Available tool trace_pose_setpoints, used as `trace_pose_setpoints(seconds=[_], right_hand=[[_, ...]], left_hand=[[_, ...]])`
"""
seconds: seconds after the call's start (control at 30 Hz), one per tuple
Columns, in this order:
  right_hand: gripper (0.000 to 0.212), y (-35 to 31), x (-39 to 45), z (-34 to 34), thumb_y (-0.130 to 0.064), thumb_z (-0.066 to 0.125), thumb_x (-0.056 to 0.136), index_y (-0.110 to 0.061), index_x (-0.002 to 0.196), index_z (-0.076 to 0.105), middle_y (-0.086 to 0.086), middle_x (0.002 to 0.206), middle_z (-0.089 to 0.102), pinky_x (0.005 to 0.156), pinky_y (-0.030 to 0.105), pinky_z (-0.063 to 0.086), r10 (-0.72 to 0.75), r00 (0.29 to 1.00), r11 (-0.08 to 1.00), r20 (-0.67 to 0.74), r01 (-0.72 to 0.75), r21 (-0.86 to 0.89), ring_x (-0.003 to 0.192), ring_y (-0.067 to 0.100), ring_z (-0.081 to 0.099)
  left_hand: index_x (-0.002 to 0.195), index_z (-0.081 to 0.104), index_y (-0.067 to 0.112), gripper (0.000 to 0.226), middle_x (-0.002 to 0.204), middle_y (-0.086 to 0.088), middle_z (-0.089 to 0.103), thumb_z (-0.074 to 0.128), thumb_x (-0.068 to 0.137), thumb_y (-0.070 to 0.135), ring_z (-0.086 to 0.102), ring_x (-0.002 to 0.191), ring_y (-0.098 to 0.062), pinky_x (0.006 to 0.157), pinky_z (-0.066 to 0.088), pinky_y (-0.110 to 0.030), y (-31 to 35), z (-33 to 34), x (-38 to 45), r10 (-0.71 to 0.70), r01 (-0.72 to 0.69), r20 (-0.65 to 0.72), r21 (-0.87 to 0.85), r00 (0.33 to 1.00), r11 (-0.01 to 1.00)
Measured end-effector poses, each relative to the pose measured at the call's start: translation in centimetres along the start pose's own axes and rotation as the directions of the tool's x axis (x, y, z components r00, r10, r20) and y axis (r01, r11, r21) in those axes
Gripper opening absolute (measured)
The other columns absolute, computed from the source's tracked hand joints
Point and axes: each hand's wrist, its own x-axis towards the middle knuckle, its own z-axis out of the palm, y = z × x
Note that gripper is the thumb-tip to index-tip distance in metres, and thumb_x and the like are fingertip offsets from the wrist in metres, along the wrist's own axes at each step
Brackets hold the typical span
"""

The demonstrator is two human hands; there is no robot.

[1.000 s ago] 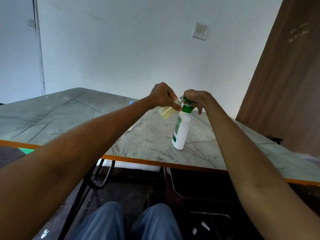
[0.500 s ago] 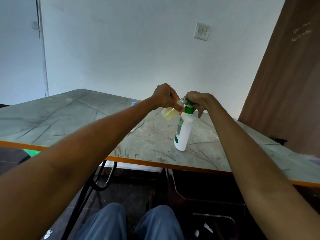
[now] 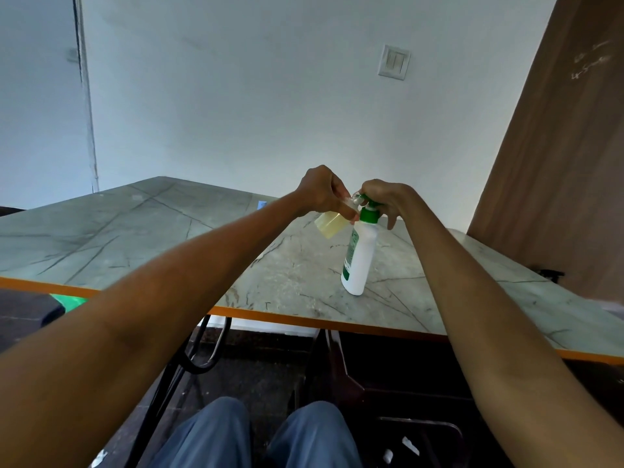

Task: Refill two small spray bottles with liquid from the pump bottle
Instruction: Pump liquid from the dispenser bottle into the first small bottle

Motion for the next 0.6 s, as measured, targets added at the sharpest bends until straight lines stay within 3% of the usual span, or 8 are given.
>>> trace_pose_setpoints(seconds=[0.1, 0.2, 0.3, 0.6], right_hand=[[0.033, -0.3, 0.1, -0.4, -0.01, 0.024, 0.097, 0.0, 0.118, 0.047, 0.022, 0.139, 0.042, 0.084, 0.044, 0.036, -0.017, 1.0, 1.0, -0.01, 0.017, -0.001, 0.127, 0.034, 0.045], [0.041, 0.2, 0.8, -0.2, -0.016, 0.026, 0.096, -0.004, 0.131, 0.045, 0.019, 0.14, 0.043, 0.1, 0.056, 0.031, -0.006, 1.0, 0.999, 0.002, 0.006, 0.054, 0.126, 0.034, 0.043], [0.043, 0.9, 1.4, 0.2, -0.016, 0.025, 0.096, -0.009, 0.135, 0.043, 0.018, 0.14, 0.039, 0.105, 0.063, 0.028, 0.001, 1.0, 0.994, 0.031, -0.004, 0.111, 0.128, 0.038, 0.038], [0.035, -0.4, 0.7, -0.3, -0.016, 0.026, 0.097, -0.003, 0.122, 0.047, 0.021, 0.137, 0.045, 0.101, 0.056, 0.031, -0.008, 1.0, 0.999, 0.01, 0.008, -0.052, 0.124, 0.035, 0.046]], left_hand=[[0.093, 0.073, 0.006, 0.046, 0.087, 0.001, 0.064, 0.088, 0.056, 0.028, 0.055, 0.084, -0.011, 0.066, 0.044, -0.015, 0.3, -0.1, 0.1, -0.001, 0.001, -0.009, -0.009, 1.0, 1.0], [0.094, 0.072, 0.006, 0.046, 0.088, 0.002, 0.063, 0.087, 0.057, 0.029, 0.054, 0.084, -0.01, 0.065, 0.043, -0.014, 0.1, 0.0, 0.1, 0.0, 0.0, -0.008, -0.009, 1.0, 1.0], [0.093, 0.073, 0.006, 0.045, 0.086, 0.002, 0.063, 0.087, 0.057, 0.028, 0.054, 0.082, -0.01, 0.065, 0.044, -0.014, -0.3, 0.5, 0.0, -0.006, 0.006, 0.003, -0.024, 1.0, 1.0], [0.096, 0.072, 0.007, 0.046, 0.088, 0.003, 0.062, 0.086, 0.058, 0.029, 0.054, 0.084, -0.01, 0.064, 0.041, -0.011, 0.0, -0.3, 0.1, 0.024, -0.024, -0.01, 0.011, 1.0, 1.0]])
